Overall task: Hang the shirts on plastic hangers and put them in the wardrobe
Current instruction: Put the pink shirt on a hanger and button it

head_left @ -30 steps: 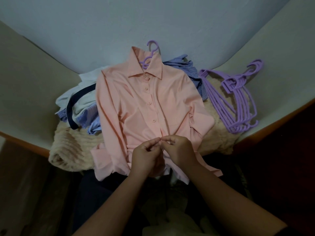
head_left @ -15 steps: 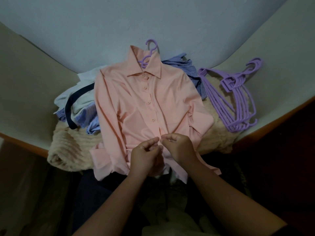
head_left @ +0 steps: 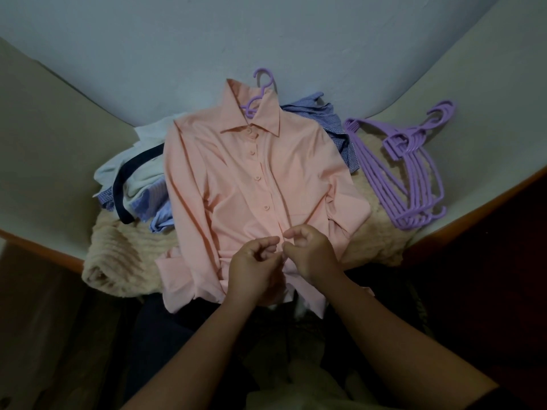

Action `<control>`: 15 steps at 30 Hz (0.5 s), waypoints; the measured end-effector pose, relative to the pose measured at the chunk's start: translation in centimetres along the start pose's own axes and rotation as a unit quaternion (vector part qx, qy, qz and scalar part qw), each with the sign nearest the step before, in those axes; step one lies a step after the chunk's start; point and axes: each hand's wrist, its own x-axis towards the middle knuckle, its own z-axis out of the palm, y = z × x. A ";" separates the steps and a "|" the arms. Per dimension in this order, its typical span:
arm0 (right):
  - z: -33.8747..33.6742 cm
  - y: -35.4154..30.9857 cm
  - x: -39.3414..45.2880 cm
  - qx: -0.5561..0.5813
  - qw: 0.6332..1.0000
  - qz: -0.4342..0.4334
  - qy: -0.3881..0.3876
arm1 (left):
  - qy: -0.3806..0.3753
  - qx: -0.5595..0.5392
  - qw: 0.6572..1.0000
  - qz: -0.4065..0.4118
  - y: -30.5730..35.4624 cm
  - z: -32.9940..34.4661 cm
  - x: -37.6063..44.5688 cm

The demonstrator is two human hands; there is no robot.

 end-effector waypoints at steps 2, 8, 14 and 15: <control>-0.1 -0.1 -0.1 0.033 0.999 0.012 -0.004 | -0.015 -0.022 1.000 -0.009 0.1 -0.1 0.1; -0.1 -0.3 0.1 0.045 0.998 0.032 -0.038 | 0.014 0.025 0.999 0.034 -0.2 0.1 -0.2; 0.0 -0.3 0.1 0.044 0.998 0.028 -0.029 | 0.010 0.014 0.996 0.090 0.2 0.4 -0.4; 0.0 -0.2 0.2 0.045 0.998 0.026 -0.024 | 0.008 0.016 0.996 0.092 0.2 0.4 -0.4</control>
